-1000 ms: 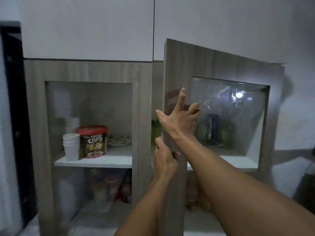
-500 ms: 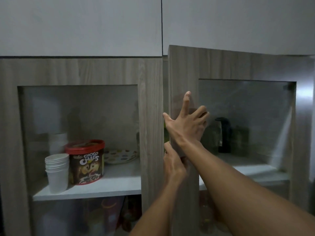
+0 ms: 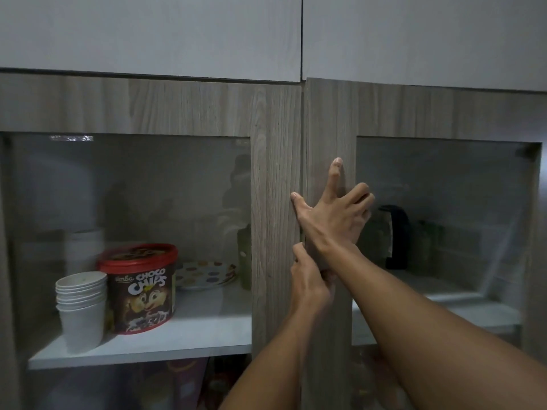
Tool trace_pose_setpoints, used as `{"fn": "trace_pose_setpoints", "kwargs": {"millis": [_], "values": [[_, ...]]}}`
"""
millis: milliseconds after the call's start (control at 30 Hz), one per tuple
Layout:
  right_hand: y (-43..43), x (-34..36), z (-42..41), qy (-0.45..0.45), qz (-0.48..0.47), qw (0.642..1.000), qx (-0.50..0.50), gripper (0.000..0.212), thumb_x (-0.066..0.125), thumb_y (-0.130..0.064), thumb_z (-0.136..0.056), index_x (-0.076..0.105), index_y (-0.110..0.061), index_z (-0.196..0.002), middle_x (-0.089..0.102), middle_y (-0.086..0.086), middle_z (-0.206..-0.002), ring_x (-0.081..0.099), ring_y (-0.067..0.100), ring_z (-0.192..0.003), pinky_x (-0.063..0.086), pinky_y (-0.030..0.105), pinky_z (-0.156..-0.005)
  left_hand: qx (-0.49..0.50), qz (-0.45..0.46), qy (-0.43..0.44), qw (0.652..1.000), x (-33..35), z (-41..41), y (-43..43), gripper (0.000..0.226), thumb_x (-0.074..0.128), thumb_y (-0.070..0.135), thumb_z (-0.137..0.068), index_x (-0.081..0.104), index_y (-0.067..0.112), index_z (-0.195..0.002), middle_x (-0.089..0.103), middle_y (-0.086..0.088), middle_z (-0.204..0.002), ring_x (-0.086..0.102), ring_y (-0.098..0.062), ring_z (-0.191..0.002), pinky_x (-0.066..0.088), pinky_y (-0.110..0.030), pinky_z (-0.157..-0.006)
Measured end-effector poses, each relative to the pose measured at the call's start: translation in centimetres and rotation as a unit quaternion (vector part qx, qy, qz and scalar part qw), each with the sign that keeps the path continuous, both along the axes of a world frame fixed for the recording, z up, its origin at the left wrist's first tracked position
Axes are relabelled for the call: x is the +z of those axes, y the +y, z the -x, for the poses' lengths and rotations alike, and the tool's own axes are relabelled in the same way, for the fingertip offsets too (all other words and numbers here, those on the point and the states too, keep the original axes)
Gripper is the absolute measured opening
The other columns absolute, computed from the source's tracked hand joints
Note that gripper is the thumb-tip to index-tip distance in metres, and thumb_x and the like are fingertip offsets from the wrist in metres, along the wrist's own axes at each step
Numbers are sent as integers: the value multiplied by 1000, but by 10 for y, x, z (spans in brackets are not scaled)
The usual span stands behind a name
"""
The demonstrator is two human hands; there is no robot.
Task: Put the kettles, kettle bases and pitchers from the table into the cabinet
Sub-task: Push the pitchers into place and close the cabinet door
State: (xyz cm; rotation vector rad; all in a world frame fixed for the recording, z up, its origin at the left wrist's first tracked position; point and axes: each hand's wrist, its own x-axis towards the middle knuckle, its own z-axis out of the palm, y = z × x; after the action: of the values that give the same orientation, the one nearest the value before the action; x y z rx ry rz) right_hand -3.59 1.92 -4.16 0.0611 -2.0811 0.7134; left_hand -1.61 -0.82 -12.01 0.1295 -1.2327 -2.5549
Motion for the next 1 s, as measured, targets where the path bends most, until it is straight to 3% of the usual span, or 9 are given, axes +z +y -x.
{"fn": "trace_pose_setpoints", "kwargs": {"millis": [100, 367, 467, 500, 567, 633, 733, 867, 1000], "values": [[-3, -1, 7, 5, -2, 1000, -7, 97, 46, -75, -82, 1, -30, -155, 30, 27, -135, 39, 40, -112, 41, 46, -96, -1, -5, -3, 1000, 0, 8, -3, 46, 36, 40, -99, 64, 7, -116, 68, -12, -91, 65, -24, -87, 53, -31, -68], [-4, -2, 10, 8, -1, 1000, -6, 97, 48, -75, -81, 2, -31, -154, 30, 26, -135, 38, 39, -112, 42, 46, -95, 15, 2, -24, 1000, -1, 7, -2, 49, 34, 41, -99, 60, 8, -124, 66, -20, -119, 64, -29, -106, 54, -29, -70], [-2, 0, 6, -2, -5, 1000, -1, 97, 47, -74, -82, 0, -31, -154, 29, 26, -136, 38, 40, -113, 41, 47, -96, 37, 66, -23, 997, -1, 0, -3, 43, 34, 36, -100, 59, 9, -123, 67, -18, -116, 64, -26, -100, 55, -23, -57], [-2, 0, 5, -4, -10, 1000, 1, 97, 47, -74, -82, -1, -30, -154, 29, 27, -136, 38, 40, -114, 41, 47, -96, 77, 150, -16, 986, -4, -1, -4, 38, 37, 32, -101, 55, 10, -125, 66, -17, -116, 64, -24, -97, 56, -22, -55], [1, 0, 4, -6, -22, 1000, 8, 95, 46, -73, -84, -1, -29, -154, 29, 26, -135, 38, 39, -114, 41, 46, -94, 196, 437, 16, 878, -12, -4, -8, 43, 54, 21, -95, 38, 12, -135, 61, -14, -122, 61, -22, -101, 60, -28, -75], [5, -1, 3, -5, -28, 999, 27, 93, 45, -72, -85, 0, -31, -154, 30, 26, -135, 38, 39, -114, 41, 46, -93, 262, 598, 23, 757, -23, -1, -6, 74, 69, 18, -85, 23, 14, -144, 49, -9, -132, 53, -21, -115, 51, -33, -96], [13, -4, 5, 10, -36, 999, 39, 90, 42, -74, -85, 3, -33, -154, 32, 23, -132, 39, 36, -110, 41, 45, -90, 293, 621, -17, 727, -24, -4, 1, 90, 77, 24, -78, 18, 16, -146, 33, -8, -134, 41, -18, -116, 46, -25, -94], [15, -9, 14, 38, -28, 998, 40, 72, 34, -67, -92, 15, -35, -153, 32, 20, -133, 39, 35, -112, 38, 48, -90, 397, 658, -7, 640, -19, 5, -6, 112, 88, 39, -56, 20, 15, -141, 36, -18, -140, 43, -33, -127, 43, -49, -102], [10, -6, 30, 78, -2, 996, 39, 51, 36, -49, -99, 30, -32, -147, 33, 19, -135, 38, 35, -116, 40, 51, -91, 412, 716, 0, 564, -14, 23, -22, 137, 86, 56, -50, 7, 6, -150, 13, -22, -154, 10, -37, -145, 9, -62, -113]]}}
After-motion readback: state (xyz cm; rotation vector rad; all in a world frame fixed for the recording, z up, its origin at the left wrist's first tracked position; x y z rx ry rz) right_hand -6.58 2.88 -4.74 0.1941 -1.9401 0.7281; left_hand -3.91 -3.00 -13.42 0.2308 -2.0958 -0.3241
